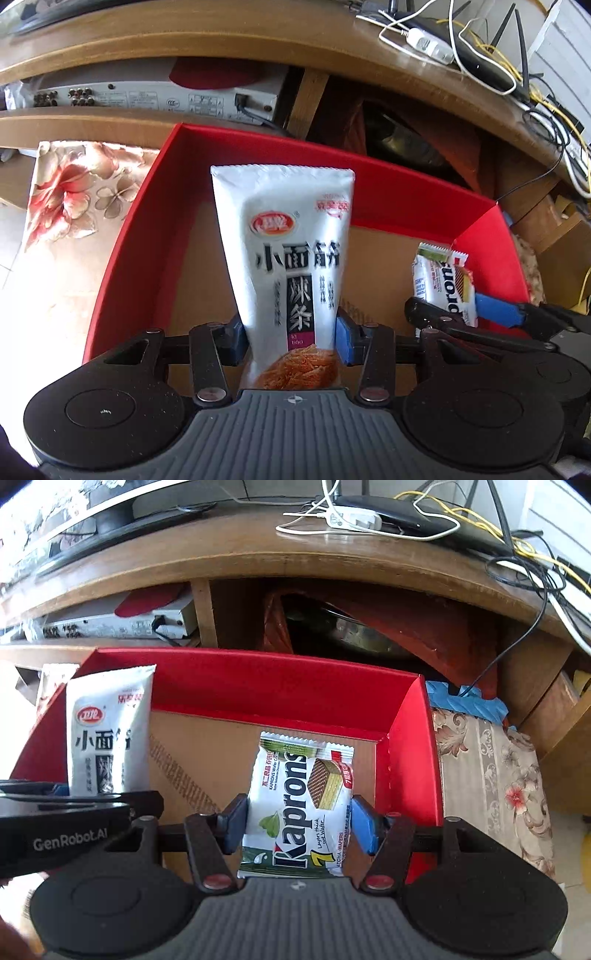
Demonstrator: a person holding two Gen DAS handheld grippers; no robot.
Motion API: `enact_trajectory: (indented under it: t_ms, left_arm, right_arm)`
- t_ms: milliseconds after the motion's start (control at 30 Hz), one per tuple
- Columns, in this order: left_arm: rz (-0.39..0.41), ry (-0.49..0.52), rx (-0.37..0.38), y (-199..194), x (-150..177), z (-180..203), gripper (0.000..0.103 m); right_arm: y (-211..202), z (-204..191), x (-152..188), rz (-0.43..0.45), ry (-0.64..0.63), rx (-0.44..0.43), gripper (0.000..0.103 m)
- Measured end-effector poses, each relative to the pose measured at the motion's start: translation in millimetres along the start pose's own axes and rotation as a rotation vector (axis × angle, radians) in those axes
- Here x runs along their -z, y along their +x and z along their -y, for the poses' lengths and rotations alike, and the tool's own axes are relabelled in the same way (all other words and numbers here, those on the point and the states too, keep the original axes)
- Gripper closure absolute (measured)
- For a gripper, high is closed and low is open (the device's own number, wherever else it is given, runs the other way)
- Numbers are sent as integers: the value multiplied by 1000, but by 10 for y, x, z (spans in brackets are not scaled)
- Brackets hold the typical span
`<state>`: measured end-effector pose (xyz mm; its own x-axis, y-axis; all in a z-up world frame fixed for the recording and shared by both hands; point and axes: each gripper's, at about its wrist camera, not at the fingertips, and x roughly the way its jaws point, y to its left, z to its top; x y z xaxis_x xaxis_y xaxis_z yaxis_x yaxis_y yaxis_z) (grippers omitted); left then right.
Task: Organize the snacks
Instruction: 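Open both tools to drop the bag and wafer into the box, then grasp the yellow snack tube with left tool while right tool grasps white pouch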
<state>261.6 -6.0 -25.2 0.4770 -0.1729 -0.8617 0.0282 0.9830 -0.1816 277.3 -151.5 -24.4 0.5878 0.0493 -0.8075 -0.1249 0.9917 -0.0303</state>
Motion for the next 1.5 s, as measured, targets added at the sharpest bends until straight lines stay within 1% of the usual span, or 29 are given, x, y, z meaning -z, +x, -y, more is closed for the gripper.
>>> enact_trajectory:
  t_ms: [167,267,400,567,733,933,1100,1200,1233,1367,1500]
  left_arm:
    - [-15,-1,-13,28,53,-17,50]
    - [-11,0,-30,5,67,-32,46]
    - [-7,0,-46,-34,99,-48,36]
    - [2,-3,-50,-112,115,-59,35]
    - [31,-6,-39,-280,126,-63,27]
    - [58,-11,-19,-496,156,-91,22]
    - [61,-12,-17,-657,259,-133,21]
    - [77,-16,-22,-779,336,-179,20]
    - [78,-22,-27,-820,358,-204,17]
    - [77,-71,3,-960,454,-353,18]
    - [80,-83,-2,-1085,573,-439,18]
  right_arm:
    - [3,-48,33,-2,-25,19,47]
    - [-4,-67,34,-2,-25,15,47]
    - [-17,-48,36,-1,-10,11,47]
    - [-76,-39,43,19,-9,7,45]
    - [-209,-20,21,56,-1,-1,41]
    - [-378,-69,53,86,-29,-6,40]
    - [-532,-89,134,87,-43,-15,40]
    - [-660,-128,215,89,-64,-33,40]
    - [-707,-148,245,87,-72,-42,40]
    - [-880,-241,393,68,-97,-89,40]
    - [-1020,-403,606,31,-145,-136,40]
